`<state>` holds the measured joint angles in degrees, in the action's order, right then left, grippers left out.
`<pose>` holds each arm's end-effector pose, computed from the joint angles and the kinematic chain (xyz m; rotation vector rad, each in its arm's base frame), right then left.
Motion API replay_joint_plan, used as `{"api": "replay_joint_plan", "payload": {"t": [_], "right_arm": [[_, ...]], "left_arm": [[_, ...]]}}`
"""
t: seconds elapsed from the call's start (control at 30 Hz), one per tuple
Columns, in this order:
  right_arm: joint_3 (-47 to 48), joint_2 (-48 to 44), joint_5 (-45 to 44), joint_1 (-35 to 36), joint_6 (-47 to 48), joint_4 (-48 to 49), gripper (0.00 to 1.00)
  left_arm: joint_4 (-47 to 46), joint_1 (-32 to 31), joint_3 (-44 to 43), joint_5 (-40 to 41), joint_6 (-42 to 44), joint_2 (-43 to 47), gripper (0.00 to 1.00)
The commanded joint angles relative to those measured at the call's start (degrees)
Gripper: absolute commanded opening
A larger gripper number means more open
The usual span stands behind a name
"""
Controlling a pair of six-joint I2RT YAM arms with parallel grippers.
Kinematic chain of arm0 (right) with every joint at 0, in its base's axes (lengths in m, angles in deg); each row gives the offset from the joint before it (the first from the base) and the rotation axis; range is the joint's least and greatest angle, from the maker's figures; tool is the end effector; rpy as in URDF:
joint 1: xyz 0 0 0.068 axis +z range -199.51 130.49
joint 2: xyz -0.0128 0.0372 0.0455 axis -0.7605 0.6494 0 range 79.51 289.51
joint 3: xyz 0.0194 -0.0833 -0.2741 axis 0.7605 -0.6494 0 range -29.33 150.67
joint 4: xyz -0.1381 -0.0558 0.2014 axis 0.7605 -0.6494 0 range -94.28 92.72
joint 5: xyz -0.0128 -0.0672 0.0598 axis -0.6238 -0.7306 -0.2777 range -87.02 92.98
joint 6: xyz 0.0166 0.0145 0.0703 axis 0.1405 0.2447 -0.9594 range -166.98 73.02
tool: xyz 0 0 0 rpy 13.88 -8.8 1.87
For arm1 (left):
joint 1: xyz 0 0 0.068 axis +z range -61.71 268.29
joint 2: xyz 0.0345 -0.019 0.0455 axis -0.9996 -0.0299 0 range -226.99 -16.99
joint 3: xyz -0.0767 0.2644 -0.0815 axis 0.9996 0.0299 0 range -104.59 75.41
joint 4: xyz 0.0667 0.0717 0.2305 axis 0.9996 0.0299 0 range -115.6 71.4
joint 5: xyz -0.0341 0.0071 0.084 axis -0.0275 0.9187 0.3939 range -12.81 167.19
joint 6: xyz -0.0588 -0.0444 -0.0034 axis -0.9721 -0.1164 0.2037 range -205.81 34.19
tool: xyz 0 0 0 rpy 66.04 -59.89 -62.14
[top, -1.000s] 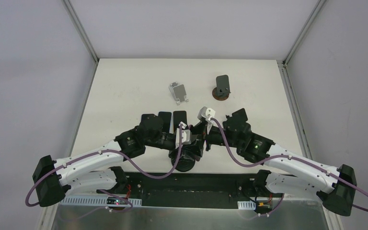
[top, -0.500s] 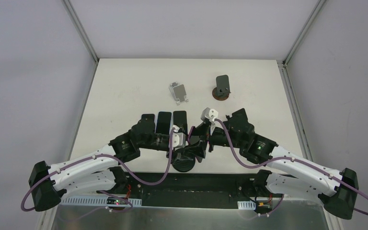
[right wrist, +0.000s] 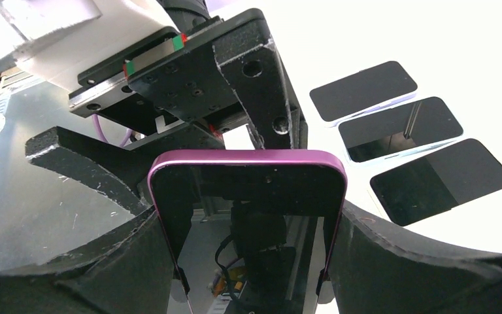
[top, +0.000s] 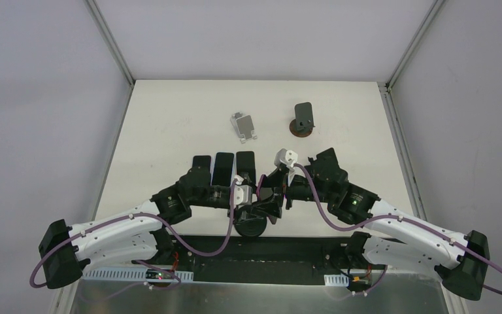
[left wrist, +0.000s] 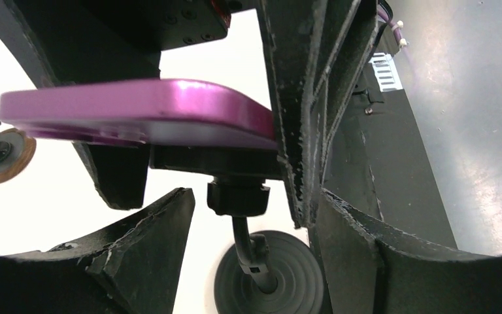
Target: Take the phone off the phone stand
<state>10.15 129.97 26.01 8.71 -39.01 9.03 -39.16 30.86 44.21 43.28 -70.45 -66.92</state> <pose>0.0918 0.1938 0.3323 -1.2051 1.2597 0.9866 0.0816 -0.1915 0.2974 1.3813 1.0808 -1.0349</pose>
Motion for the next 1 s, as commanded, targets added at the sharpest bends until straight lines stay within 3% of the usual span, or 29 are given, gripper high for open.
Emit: {"api": "replay_joint_plan", "payload": {"t": [0.0, 0.43, 0.57, 0.7, 0.8, 0.97], "right_arm": [[0.21, -1.33, 2.72, 0.01, -1.77, 3.82, 0.0], [-0.55, -2.42, 2.64, -0.01, -2.48, 3.77, 0.0], [-0.52, -2.19, 2.72, 0.04, -2.79, 3.8, 0.0], [-0.25, -1.86, 2.81, -0.03, -3.15, 3.55, 0.0], [0.26, -2.03, 2.77, 0.03, -3.17, 2.42, 0.0], [0.56, -2.77, 2.72, 0.01, -1.18, -0.25, 0.0]], "left_arm": [[-6.1, -0.47, 0.05, 0.65, 1.3, -1.24, 0.68], [-11.23, 0.18, 2.22, 1.31, 0.7, -3.62, 0.53], [-11.3, 0.39, 2.5, 2.06, -0.63, -3.56, 0.44], [-11.3, 0.65, 1.74, 1.21, -2.09, -4.33, 0.24], [-11.29, 0.69, 0.57, 1.2, -3.76, -5.64, 0.0], [-11.3, 1.17, -0.84, 2.06, -7.65, -6.87, 0.0]]}}
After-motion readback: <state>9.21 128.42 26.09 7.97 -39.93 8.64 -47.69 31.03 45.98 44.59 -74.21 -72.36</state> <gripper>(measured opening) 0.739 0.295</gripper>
